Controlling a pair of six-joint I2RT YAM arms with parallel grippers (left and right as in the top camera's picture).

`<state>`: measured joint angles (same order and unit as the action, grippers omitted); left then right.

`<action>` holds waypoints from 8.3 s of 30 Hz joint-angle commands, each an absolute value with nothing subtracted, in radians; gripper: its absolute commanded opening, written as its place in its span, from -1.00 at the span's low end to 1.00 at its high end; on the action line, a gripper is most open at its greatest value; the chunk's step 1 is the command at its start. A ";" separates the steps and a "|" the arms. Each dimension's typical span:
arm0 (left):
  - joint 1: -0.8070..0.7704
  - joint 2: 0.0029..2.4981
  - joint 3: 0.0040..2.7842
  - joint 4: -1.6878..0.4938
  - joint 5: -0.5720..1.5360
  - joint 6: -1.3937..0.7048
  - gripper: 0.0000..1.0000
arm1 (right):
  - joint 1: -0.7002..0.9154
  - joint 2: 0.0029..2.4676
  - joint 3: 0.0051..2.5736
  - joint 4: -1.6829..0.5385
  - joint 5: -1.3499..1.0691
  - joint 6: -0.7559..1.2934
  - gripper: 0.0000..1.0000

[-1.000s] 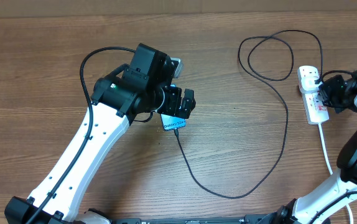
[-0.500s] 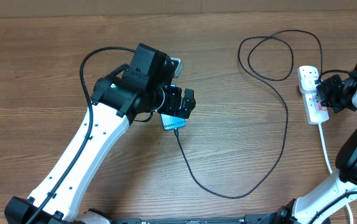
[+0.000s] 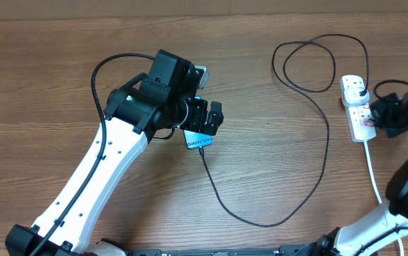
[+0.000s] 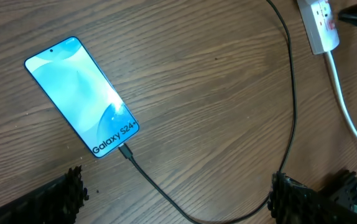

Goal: Plug charger to phone and switch on socket

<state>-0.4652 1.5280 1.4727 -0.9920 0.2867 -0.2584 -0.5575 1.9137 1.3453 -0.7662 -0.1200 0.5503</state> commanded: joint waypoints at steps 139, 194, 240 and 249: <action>-0.472 1.509 1.490 -1.010 0.281 -0.250 0.96 | -0.452 1.569 1.568 -1.096 0.146 0.641 -0.92; -0.472 0.799 1.390 -1.391 -0.138 -0.276 0.99 | 0.701 0.861 1.328 -1.398 0.142 0.444 1.00; 0.153 0.256 0.692 -0.561 0.098 -0.319 0.99 | 0.701 0.862 1.328 -1.397 0.142 0.444 1.00; 0.153 0.070 0.357 -0.206 0.097 -0.447 0.99 | 0.701 0.861 1.328 -1.398 0.141 0.444 1.00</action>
